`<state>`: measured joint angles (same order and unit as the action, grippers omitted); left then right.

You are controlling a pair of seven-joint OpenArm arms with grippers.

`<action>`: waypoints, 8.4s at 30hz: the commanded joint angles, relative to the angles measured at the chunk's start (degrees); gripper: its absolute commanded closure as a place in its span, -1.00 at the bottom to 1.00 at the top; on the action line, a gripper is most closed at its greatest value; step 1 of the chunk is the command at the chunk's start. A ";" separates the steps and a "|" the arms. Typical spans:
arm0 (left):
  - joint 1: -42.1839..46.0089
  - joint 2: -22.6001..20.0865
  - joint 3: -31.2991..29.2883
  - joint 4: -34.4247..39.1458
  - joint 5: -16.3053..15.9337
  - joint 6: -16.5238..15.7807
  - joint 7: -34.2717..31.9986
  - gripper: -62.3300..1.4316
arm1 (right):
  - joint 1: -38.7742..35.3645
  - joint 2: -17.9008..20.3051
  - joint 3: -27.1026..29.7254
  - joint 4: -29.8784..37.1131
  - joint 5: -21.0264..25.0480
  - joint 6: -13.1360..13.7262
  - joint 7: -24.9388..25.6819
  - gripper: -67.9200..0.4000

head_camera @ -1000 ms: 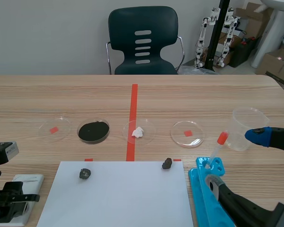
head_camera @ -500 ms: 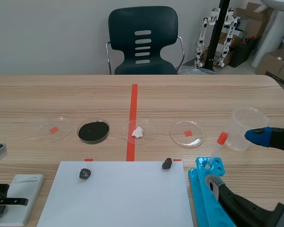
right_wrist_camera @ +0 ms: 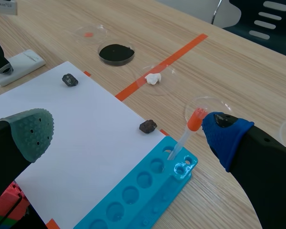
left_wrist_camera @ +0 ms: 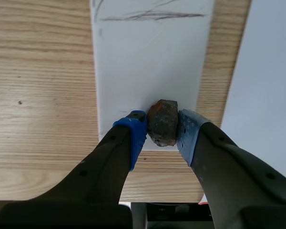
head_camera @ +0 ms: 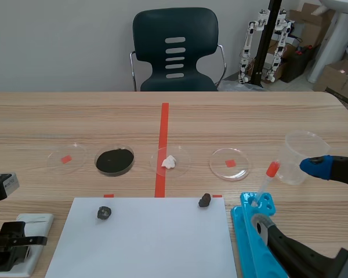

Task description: Rub the mineral on the streak plate below the first streak

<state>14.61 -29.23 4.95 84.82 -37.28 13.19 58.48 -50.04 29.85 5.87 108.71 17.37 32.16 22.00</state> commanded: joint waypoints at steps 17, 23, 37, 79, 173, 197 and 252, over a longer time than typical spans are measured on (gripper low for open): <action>-0.20 -0.17 -0.48 0.35 13.20 3.80 4.17 0.74 | 0.52 0.00 -0.04 0.85 0.81 -0.02 0.87 -1.00; -0.20 -0.13 -0.46 0.35 13.79 4.26 4.04 0.74 | 0.52 0.00 -0.04 0.85 0.81 -0.02 0.87 -1.00; -0.20 -0.15 2.93 0.20 0.55 -0.33 -2.10 0.74 | 0.52 0.00 -0.04 0.85 0.81 -0.02 0.87 -1.00; -0.17 -0.48 2.86 0.20 4.81 1.14 2.54 0.74 | 0.52 0.00 -0.04 0.85 0.81 -0.02 0.87 -1.00; 8.98 -1.66 2.62 9.60 14.75 5.38 -33.00 0.74 | 0.52 0.00 -0.04 0.85 0.81 -0.02 0.87 -1.00; 37.70 -5.40 2.05 28.52 27.67 -11.47 -66.62 0.73 | 0.52 0.00 -0.04 0.85 0.81 -0.02 0.87 -1.00; 38.05 -5.40 2.05 28.50 27.93 -11.45 -66.03 0.74 | 0.52 0.00 -0.04 0.85 0.81 -0.02 0.87 -1.00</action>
<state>52.69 -34.76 7.20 112.60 -9.08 1.63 -6.68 -50.04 29.85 5.87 108.71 17.37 32.16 22.00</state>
